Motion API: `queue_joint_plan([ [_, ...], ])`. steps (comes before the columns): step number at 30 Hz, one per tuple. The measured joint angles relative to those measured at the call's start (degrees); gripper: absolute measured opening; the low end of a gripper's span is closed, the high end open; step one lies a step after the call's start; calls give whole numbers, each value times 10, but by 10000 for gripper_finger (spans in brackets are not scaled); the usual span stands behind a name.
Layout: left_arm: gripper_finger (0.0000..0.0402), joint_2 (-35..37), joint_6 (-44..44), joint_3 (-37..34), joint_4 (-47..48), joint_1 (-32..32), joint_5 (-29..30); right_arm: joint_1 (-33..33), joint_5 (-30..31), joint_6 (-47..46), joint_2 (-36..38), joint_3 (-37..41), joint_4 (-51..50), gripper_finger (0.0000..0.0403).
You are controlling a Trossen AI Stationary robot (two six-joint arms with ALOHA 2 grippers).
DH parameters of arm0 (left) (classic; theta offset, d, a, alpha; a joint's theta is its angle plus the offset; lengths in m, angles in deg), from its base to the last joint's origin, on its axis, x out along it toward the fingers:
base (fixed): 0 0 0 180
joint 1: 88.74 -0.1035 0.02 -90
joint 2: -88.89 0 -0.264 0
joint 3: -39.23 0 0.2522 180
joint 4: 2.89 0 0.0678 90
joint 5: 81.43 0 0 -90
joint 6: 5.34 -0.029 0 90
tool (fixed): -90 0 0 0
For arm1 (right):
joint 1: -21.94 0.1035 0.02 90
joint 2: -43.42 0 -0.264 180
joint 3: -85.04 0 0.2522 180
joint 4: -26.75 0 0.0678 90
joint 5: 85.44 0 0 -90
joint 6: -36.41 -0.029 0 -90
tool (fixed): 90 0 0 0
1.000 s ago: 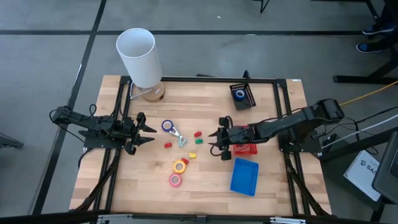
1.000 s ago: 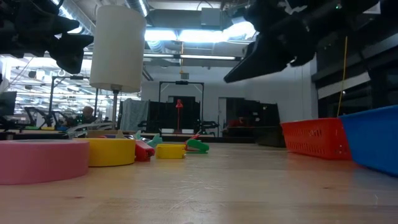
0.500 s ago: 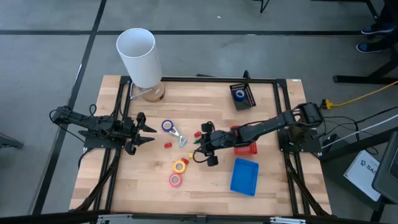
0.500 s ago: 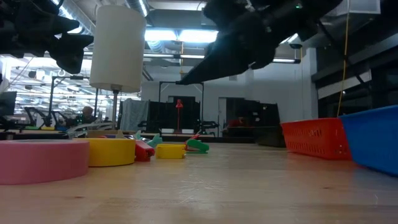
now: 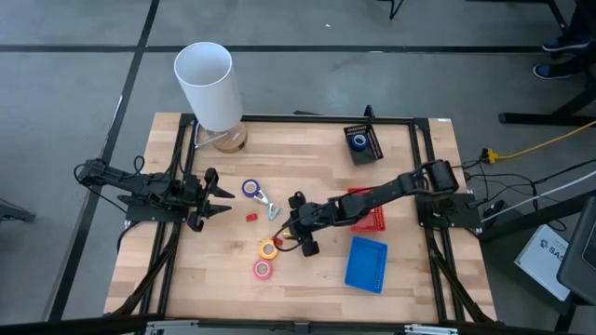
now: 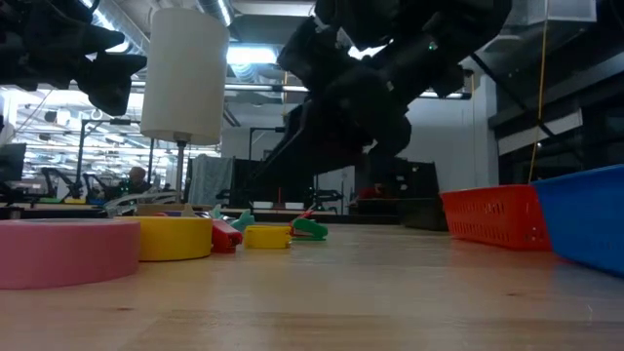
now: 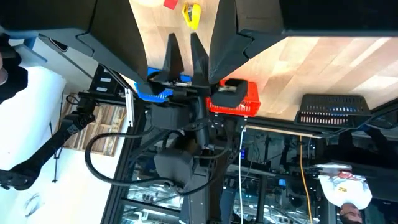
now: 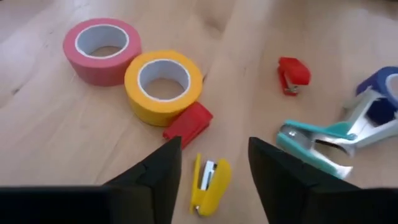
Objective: Pick and place Stapler, Stapler remover, tape
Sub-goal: Put the yellow stapler into the blue basket
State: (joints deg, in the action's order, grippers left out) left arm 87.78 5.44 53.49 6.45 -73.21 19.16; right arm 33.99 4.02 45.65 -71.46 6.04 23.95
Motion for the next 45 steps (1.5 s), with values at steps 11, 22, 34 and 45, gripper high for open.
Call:
queue_joint_plan([
  [11,169,0,0,0,0,0,0,0,-1,-43,-33,0,-8,263],
  [22,169,0,0,0,0,0,0,1,7,-47,-51,0,-6,207],
  [34,169,0,0,0,0,0,0,0,7,-46,-42,-19,-56,53],
  [45,169,0,0,0,0,0,0,11,5,-60,59,-34,-168,65],
])
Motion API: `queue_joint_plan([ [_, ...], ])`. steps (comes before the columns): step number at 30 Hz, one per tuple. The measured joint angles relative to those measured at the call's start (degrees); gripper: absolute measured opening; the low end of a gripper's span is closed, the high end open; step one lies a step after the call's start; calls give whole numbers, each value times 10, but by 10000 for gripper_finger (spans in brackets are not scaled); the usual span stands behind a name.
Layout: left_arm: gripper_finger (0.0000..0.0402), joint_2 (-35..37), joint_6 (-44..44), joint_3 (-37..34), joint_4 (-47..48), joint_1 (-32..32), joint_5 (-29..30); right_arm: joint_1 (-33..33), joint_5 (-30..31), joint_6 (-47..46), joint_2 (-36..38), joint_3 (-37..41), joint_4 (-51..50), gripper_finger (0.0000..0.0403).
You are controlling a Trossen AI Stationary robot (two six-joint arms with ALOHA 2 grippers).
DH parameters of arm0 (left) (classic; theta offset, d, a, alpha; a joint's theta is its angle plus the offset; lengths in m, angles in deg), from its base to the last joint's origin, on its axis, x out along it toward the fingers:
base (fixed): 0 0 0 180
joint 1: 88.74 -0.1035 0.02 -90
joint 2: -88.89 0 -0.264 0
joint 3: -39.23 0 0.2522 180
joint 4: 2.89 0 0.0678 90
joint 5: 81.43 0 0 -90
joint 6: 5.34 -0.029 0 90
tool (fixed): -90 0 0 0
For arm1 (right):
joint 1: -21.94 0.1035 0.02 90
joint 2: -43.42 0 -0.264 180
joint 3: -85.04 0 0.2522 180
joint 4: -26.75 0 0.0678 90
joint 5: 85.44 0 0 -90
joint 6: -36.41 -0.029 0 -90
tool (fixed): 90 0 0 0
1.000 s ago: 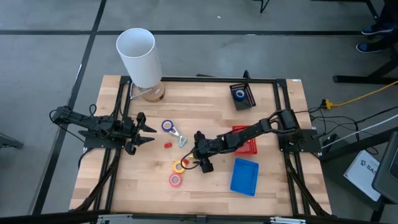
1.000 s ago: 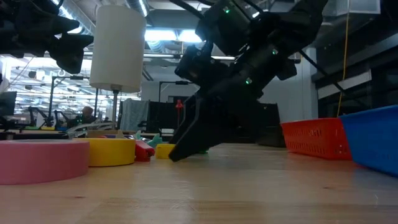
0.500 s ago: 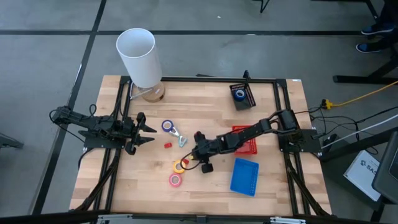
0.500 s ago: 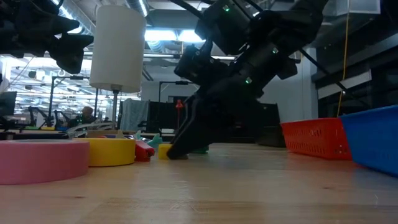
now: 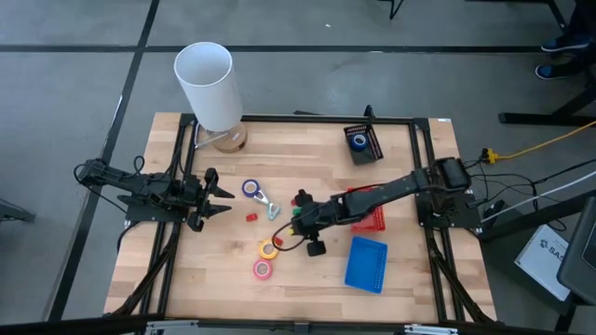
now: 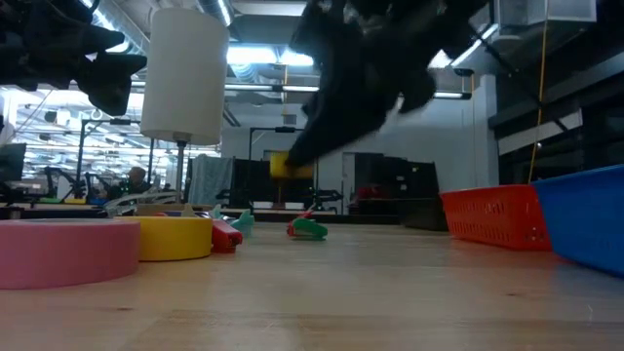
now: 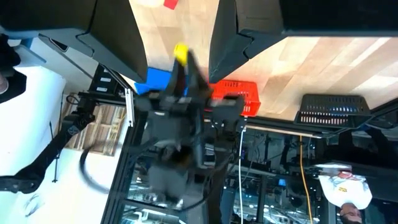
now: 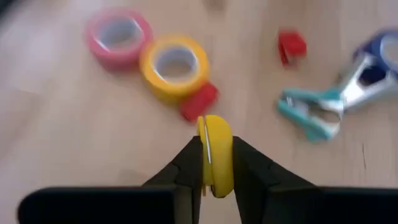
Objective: Pick and place Stapler, Stapler remover, tape
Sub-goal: Put the yellow stapler into the blue basket
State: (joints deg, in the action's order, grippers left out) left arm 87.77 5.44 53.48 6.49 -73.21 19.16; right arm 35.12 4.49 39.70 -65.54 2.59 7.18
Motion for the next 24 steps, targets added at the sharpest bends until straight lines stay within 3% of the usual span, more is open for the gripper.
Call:
queue_joint_plan([
  [14,169,0,0,0,-1,0,0,54,-2,-74,148,0,-173,59],
  [24,169,0,0,0,0,0,0,104,-2,-190,190,0,-314,58],
])
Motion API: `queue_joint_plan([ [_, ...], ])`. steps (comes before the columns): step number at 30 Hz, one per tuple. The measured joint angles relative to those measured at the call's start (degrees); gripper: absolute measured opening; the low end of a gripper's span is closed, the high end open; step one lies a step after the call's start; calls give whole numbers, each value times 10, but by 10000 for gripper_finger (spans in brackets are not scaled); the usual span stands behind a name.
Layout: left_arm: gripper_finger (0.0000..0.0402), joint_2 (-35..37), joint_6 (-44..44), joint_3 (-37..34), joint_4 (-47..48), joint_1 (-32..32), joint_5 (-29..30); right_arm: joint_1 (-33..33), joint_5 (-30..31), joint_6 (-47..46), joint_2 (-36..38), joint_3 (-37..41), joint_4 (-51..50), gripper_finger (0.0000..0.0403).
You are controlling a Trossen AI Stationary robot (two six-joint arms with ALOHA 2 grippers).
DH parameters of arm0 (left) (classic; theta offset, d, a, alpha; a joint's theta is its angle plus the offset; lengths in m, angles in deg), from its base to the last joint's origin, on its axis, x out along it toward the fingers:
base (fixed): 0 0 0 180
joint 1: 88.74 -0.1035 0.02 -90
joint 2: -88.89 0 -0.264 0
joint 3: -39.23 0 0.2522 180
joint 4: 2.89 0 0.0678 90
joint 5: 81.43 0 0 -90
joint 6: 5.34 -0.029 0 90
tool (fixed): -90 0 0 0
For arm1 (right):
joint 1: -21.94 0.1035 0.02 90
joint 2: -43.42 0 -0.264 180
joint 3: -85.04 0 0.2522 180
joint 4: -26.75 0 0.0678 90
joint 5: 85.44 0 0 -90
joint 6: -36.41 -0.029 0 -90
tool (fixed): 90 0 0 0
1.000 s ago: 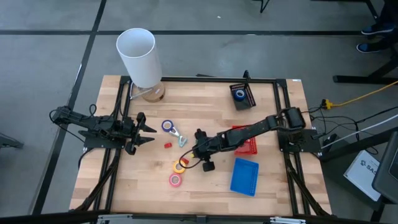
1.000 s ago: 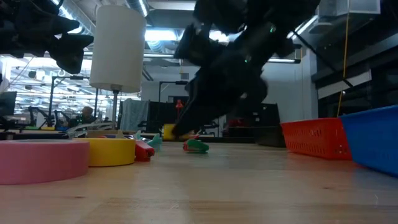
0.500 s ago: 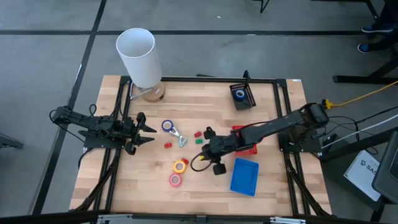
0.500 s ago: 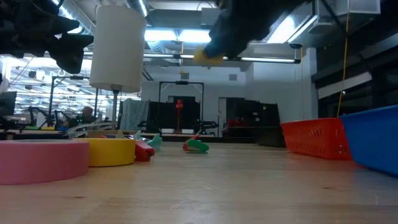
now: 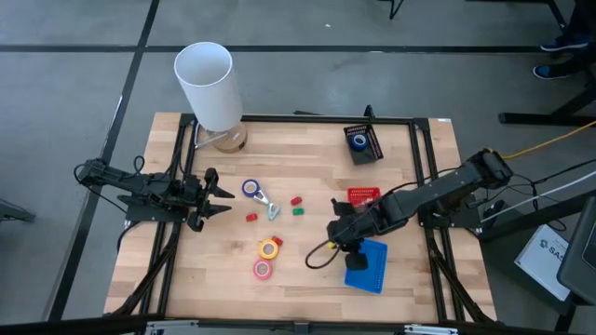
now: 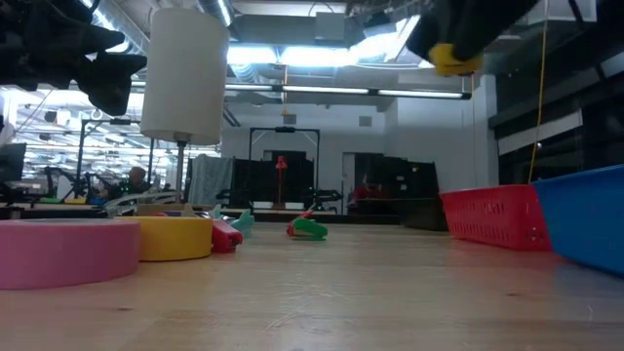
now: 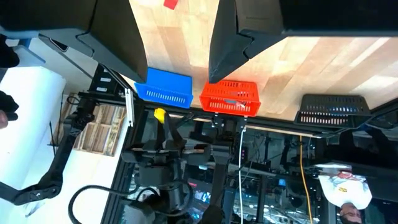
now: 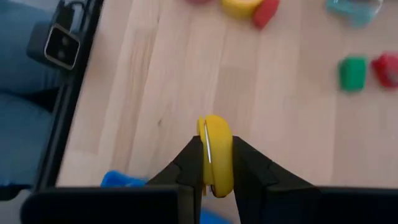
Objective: Pick and place Stapler, Stapler remover, tape
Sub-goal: Put the yellow stapler into the blue basket
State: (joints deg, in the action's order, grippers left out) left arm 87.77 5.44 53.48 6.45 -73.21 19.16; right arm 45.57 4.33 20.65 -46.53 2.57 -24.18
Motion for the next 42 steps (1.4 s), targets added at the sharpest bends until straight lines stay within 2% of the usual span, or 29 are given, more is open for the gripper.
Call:
queue_joint_plan([
  [9,169,0,0,0,0,0,0,49,3,-132,6,3,-90,58],
  [19,169,0,0,0,0,0,0,83,6,-278,31,95,-87,59],
  [26,169,0,0,0,0,0,0,97,7,-290,32,132,-58,62],
  [33,169,0,0,0,0,0,0,97,32,-289,32,169,-13,66],
  [42,169,0,0,0,0,0,0,96,32,-289,32,184,24,106],
])
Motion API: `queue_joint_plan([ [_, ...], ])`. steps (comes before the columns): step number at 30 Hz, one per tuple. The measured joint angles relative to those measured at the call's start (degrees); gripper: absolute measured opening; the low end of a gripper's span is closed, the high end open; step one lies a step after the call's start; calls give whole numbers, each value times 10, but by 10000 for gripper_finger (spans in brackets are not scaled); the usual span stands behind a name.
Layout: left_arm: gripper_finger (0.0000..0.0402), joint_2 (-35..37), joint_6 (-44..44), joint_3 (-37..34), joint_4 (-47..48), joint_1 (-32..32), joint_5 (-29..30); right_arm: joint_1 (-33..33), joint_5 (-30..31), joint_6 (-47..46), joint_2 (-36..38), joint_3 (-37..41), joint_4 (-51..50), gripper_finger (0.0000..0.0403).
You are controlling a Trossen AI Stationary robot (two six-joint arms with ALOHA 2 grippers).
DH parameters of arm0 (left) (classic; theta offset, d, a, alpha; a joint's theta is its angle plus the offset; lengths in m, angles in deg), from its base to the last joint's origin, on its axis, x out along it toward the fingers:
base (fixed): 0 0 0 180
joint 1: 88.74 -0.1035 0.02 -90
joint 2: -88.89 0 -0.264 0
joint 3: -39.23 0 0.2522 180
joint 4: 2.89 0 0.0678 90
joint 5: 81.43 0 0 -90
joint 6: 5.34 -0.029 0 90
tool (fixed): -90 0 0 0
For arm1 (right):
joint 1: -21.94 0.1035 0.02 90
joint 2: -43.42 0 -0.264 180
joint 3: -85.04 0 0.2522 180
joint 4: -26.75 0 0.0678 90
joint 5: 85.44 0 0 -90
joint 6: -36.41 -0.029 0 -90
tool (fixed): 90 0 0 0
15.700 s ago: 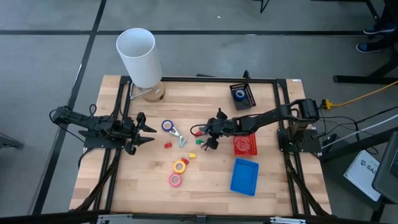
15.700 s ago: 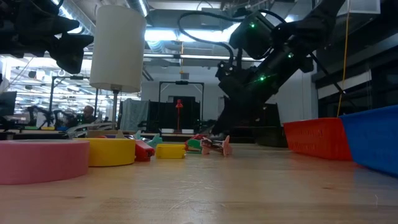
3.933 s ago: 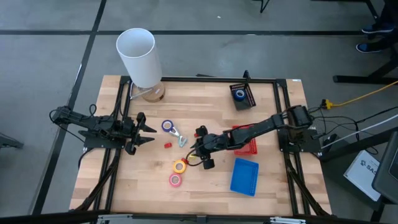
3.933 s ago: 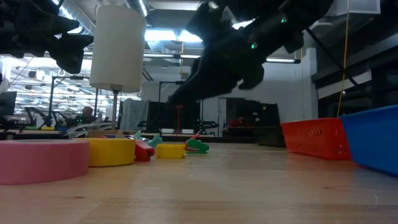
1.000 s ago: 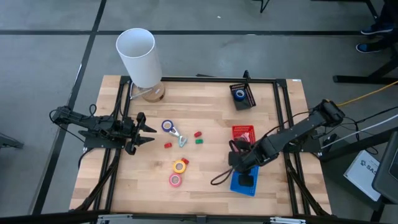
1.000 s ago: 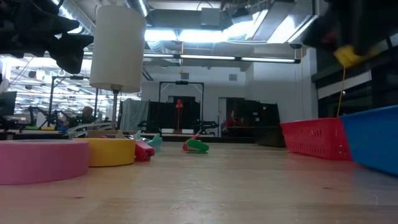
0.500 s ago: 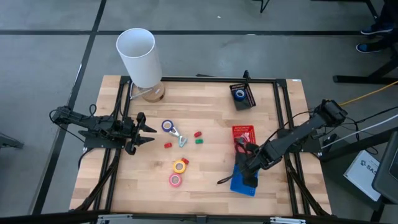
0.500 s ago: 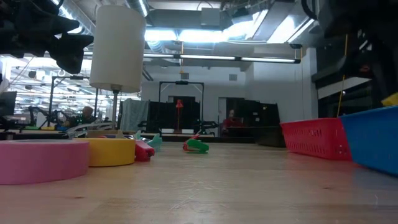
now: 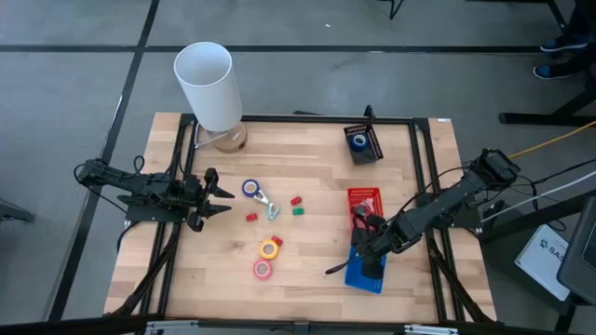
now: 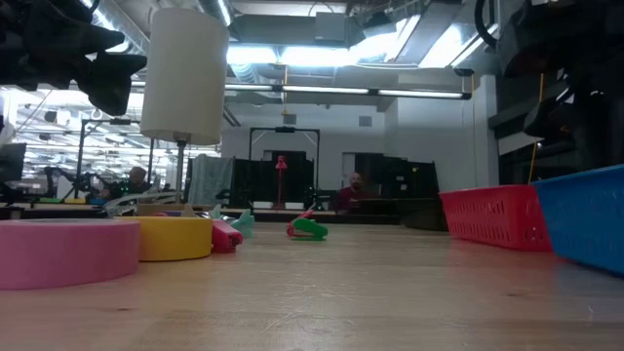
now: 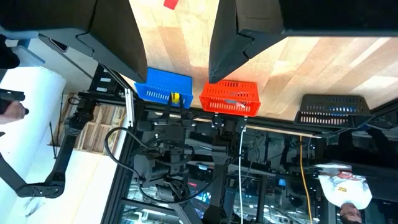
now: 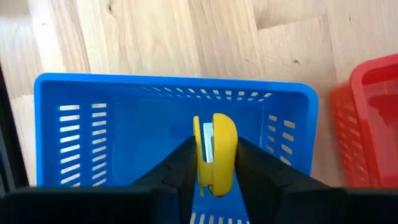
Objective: Pick and place Stapler, Stapler remover, tape
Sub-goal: Put the yellow stapler into the blue basket, then put the green stapler into the blue basket
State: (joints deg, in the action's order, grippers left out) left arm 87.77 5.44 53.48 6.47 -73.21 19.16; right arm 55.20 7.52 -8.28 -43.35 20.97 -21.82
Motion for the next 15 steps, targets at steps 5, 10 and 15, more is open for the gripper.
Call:
queue_joint_plan([
  [5,169,0,0,0,0,0,0,-12,0,-1,0,0,0,135],
  [10,169,0,0,0,0,0,0,-37,-51,0,0,0,0,183],
  [15,169,0,0,0,0,0,0,-68,-141,18,4,-1,-1,234],
])
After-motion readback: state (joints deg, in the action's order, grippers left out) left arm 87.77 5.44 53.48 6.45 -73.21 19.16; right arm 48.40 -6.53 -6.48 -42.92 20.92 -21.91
